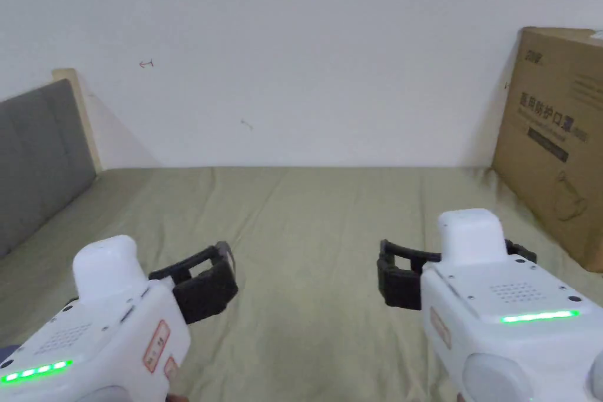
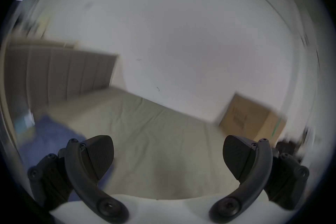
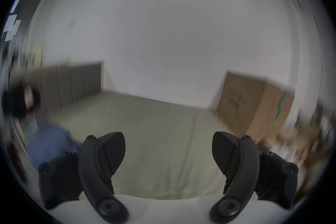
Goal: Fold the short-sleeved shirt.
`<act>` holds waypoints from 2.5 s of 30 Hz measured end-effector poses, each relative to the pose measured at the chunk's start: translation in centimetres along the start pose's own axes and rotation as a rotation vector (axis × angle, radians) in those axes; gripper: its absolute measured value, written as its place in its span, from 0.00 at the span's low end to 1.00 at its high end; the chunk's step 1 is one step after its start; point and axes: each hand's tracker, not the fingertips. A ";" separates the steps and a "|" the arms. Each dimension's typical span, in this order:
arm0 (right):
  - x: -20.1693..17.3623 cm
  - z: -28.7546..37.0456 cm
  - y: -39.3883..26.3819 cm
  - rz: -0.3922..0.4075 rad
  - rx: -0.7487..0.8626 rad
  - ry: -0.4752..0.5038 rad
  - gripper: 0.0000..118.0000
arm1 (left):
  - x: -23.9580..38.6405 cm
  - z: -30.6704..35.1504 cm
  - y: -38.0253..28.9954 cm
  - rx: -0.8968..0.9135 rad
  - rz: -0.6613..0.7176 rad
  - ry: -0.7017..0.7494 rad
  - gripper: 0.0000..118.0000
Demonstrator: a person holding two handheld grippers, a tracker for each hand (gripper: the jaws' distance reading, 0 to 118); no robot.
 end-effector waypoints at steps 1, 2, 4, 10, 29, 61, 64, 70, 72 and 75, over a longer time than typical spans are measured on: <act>1.2 0.0 -0.6 -0.086 0.007 -0.013 0.85 | 1.2 0.2 0.0 0.020 -0.104 0.026 1.00; 2.0 0.0 -1.7 -0.140 0.027 -0.076 0.85 | 2.5 0.4 -0.5 0.042 -0.221 0.065 1.00; 2.3 0.0 -3.5 -0.070 0.025 -0.182 0.85 | 4.0 0.4 -1.5 0.061 -0.348 0.139 1.00; 1.6 1.0 -3.9 0.032 0.042 -0.152 0.85 | 3.7 0.1 -1.7 0.035 -0.188 0.117 1.00; 1.2 3.2 -3.7 0.057 0.138 -0.110 0.00 | 3.0 0.9 -1.2 0.067 -0.136 0.058 0.00; -19.2 -3.2 -5.0 0.199 0.004 0.536 0.00 | -15.1 8.7 -0.3 -0.049 -0.013 0.624 0.00; -18.9 -3.7 -5.7 0.205 -0.024 0.526 0.00 | -18.0 4.9 -2.6 -0.193 0.059 0.597 0.00; -17.8 -5.9 -7.1 0.202 -0.092 0.478 0.00 | -24.1 -3.3 -9.8 -0.406 0.279 0.500 0.44; -17.4 -6.8 -7.4 0.191 -0.120 0.468 0.00 | -25.3 -6.2 -11.9 -0.545 0.303 0.521 0.60; -17.2 -7.9 -7.7 0.190 -0.140 0.446 0.00 | -25.7 -9.1 -14.5 -0.647 0.265 0.455 0.79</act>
